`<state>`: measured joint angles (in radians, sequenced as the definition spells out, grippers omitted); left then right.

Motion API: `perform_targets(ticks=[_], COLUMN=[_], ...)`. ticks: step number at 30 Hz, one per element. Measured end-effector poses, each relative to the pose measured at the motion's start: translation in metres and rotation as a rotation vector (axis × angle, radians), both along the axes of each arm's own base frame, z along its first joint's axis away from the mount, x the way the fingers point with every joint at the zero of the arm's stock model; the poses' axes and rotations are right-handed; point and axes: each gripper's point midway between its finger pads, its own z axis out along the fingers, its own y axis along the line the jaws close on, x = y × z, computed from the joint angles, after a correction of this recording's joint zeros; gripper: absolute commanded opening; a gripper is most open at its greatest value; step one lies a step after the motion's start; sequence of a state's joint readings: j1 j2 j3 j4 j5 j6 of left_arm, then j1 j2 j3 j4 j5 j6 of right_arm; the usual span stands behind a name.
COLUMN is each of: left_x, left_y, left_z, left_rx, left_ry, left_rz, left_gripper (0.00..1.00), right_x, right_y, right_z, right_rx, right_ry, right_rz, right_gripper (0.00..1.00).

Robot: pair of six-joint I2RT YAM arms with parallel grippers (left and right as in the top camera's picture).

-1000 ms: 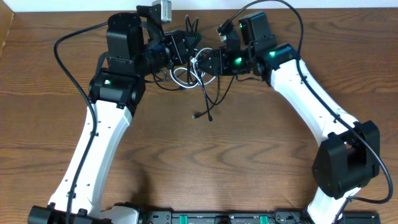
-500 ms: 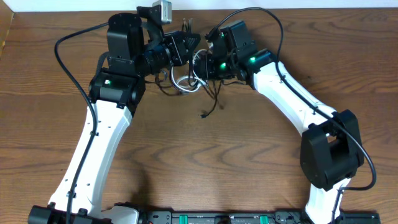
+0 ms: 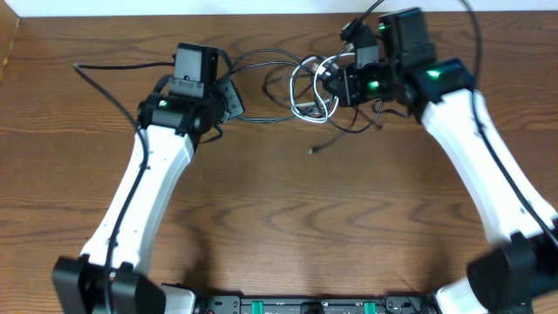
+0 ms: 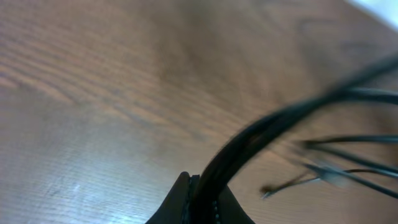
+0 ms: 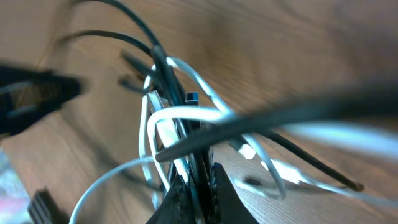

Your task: Untangle cables

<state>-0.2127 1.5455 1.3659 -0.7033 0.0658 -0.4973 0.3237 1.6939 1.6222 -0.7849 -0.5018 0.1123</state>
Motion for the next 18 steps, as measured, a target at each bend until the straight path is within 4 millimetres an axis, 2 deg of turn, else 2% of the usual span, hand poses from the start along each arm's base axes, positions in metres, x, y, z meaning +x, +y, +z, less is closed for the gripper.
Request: perform_targets(ticks=[2,3,4,7,10,13,18], left_x=[0.0,0.0,0.0,0.001,-0.002,-0.008,-0.026], left_y=[0.001,-0.001,-0.005,-0.015,-0.027,-0.038,-0.072], left_z=[-0.016,-0.021,-0.023,-0.021,-0.017,-0.004,0.04], left_rx=[0.022,0.026,0.034,0.033,0.028,0.012,-0.087], left_ry=[0.047,0.059,0.059,0.038,0.014,-0.035,-0.198], left_rz=[0.003,-0.014,-0.063,-0.184,-0.325,-0.439,-0.692], left_gripper=[0.1,0.15,0.27,0.49,0.63,0.66,0.66], right_x=[-0.016,-0.021,-0.024,-0.024,-0.021,-0.018,-0.018], right_y=[0.0,-0.001,-0.004,-0.01,-0.013,-0.015,-0.017], right_z=[0.018,0.02,0.017,0.006,0.0,-0.003,-0.01], right_rx=[-0.014,-0.024,-0.045,-0.091,-0.116,-0.134,-0.153], right_ry=[-0.055,-0.064,-0.064,-0.05,-0.05,-0.052,-0.035], right_rz=[0.058,0.075,0.089,0.092,0.092,0.087,0.083], right_gripper=[0.01,0.01,0.01,0.01,0.01,0.01,0.01])
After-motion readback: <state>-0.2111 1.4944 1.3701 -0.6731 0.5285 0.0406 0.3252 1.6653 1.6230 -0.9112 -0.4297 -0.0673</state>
